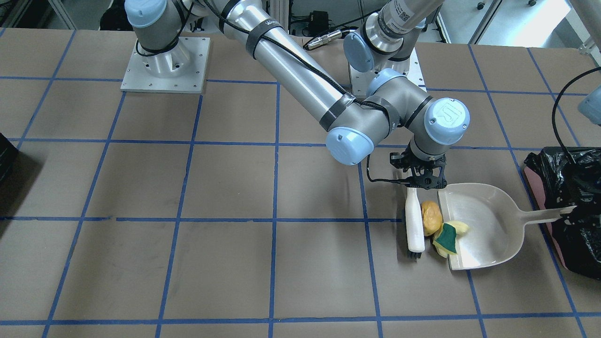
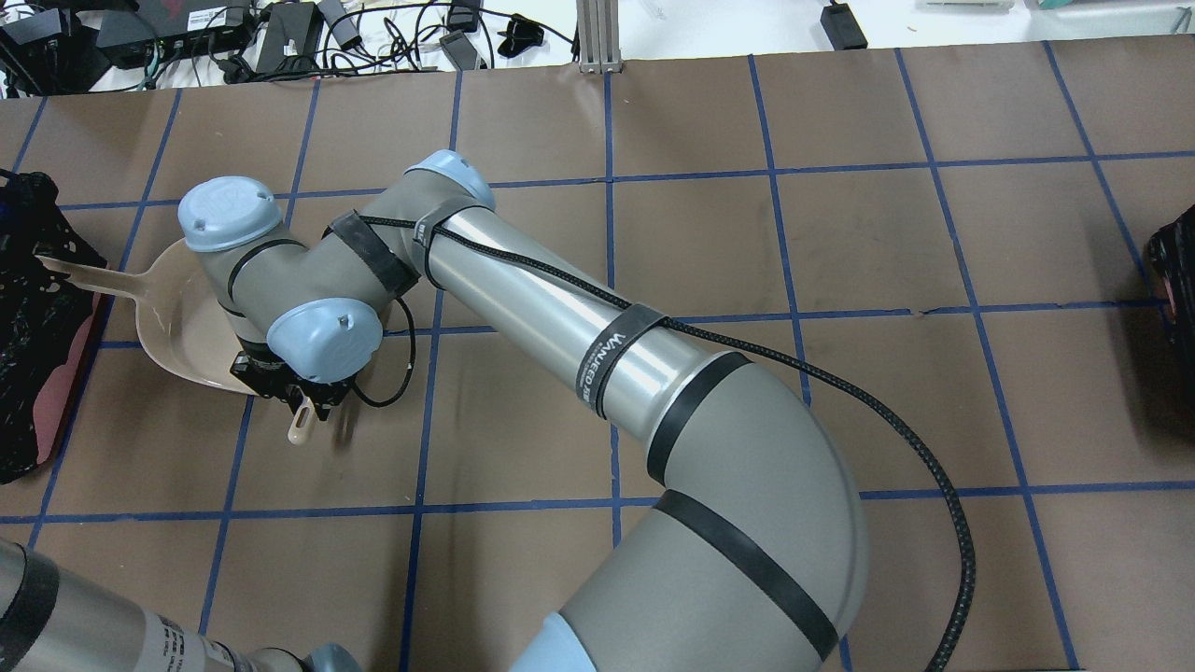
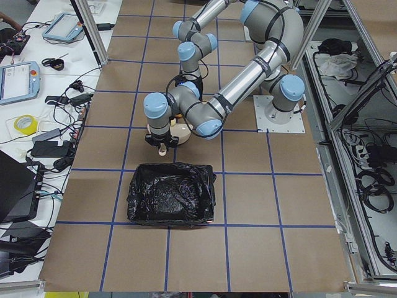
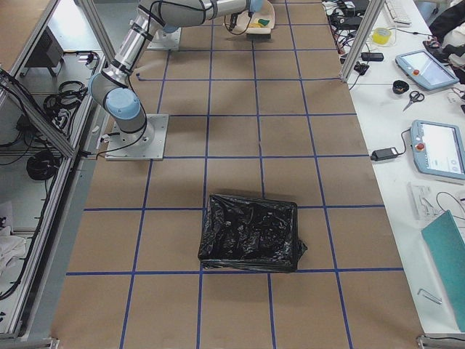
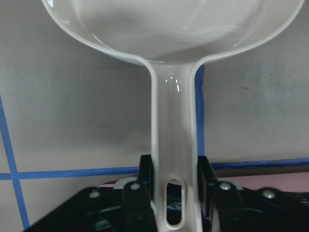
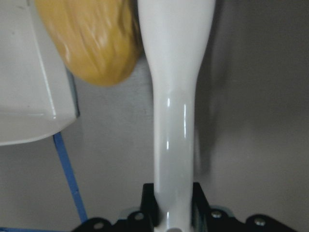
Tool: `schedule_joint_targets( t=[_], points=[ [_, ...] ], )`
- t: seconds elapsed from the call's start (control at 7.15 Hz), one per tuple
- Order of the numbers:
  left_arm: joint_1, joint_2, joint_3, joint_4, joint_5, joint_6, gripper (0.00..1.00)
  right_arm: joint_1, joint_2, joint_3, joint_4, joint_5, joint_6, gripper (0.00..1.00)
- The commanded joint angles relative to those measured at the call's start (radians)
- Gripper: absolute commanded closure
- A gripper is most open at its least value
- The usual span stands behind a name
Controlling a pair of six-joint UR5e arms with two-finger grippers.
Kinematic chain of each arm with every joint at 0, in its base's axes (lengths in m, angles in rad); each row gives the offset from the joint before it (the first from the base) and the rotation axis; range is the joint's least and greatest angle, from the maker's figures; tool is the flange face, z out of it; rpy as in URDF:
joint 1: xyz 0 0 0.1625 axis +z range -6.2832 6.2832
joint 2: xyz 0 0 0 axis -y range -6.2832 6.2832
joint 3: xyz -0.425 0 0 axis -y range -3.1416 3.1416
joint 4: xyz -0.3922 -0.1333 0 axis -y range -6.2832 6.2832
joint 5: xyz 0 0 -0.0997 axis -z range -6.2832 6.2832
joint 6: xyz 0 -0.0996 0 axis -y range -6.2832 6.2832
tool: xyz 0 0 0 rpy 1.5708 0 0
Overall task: Sweep and dump trash in nearest bin
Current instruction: 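Sweep the yellow ball and sponge into the dustpan with the right gripper's brush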
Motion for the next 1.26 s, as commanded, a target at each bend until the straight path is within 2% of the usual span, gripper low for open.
schedule_joint_targets(
  t=[0.0,0.42,0.7,0.84,1.12],
  points=[
    [-0.001,-0.006,0.000,0.003,0.001,-0.005,1.00,0.019,0.085,-0.118,-0.006,0.025,0.005,1.00],
    [-0.004,-0.011,0.000,0.003,0.001,-0.020,1.00,0.034,0.092,-0.208,-0.007,0.117,0.013,1.00],
    [-0.004,-0.011,0.000,0.003,-0.001,-0.022,1.00,0.038,0.090,-0.244,-0.013,0.213,0.022,1.00],
    [-0.004,-0.014,0.000,0.002,-0.002,-0.023,1.00,0.038,0.093,-0.245,-0.056,0.236,0.038,1.00],
    [-0.004,-0.026,0.000,-0.006,-0.008,-0.023,1.00,0.036,0.062,-0.240,-0.059,0.234,0.041,1.00]
  ],
)
